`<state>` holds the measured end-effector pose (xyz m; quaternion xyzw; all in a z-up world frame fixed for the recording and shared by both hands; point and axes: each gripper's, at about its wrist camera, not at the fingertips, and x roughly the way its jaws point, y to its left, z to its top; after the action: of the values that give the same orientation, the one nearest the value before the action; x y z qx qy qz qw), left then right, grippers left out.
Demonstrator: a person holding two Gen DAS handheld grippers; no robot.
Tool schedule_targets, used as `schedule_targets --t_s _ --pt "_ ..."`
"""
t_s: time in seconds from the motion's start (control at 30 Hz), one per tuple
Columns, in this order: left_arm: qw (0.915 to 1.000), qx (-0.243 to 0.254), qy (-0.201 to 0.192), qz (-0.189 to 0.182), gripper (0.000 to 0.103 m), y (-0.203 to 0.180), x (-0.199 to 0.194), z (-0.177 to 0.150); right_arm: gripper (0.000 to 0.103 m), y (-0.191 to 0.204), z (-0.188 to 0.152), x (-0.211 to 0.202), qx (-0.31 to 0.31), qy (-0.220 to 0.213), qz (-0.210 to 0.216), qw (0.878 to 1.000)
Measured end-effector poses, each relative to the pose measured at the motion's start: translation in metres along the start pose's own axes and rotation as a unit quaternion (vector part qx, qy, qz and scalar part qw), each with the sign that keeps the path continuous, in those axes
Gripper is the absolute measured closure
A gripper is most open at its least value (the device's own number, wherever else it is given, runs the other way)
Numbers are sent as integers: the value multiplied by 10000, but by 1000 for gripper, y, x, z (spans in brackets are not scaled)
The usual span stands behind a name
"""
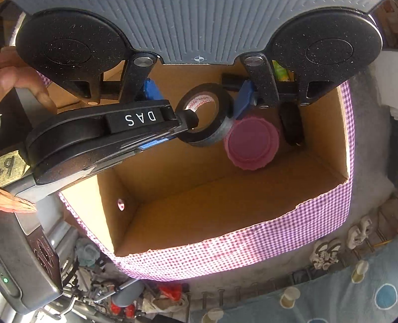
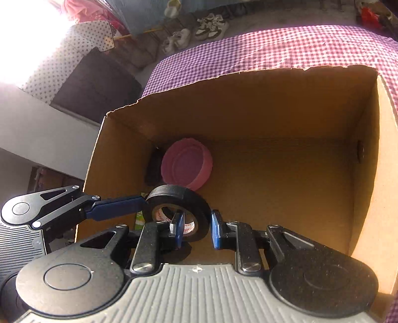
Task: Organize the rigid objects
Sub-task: 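Carry the tape roll into the box and open the left gripper, then move the left gripper back to the green dropper bottle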
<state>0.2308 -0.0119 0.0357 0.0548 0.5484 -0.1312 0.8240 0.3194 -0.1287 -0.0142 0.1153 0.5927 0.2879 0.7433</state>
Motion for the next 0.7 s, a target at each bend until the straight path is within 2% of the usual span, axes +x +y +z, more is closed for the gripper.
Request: schedule_targets --t_s 0.27,0.53,0.63,0.7 --pt "9990 87 428 -8 43 3 30 1 79 -9 14 42 -20 469 -305 9984" --pt "9967 93 809 56 42 6 33 -8 78 -3 14 58 -100 833 -144 9964" --pt "9966 53 824 36 38 5 24 -11 77 -4 13 59 -54 1014 50 9948" --pt "9973 10 731 53 31 6 15 -13 76 -5 13 53 41 1001 271 9946"
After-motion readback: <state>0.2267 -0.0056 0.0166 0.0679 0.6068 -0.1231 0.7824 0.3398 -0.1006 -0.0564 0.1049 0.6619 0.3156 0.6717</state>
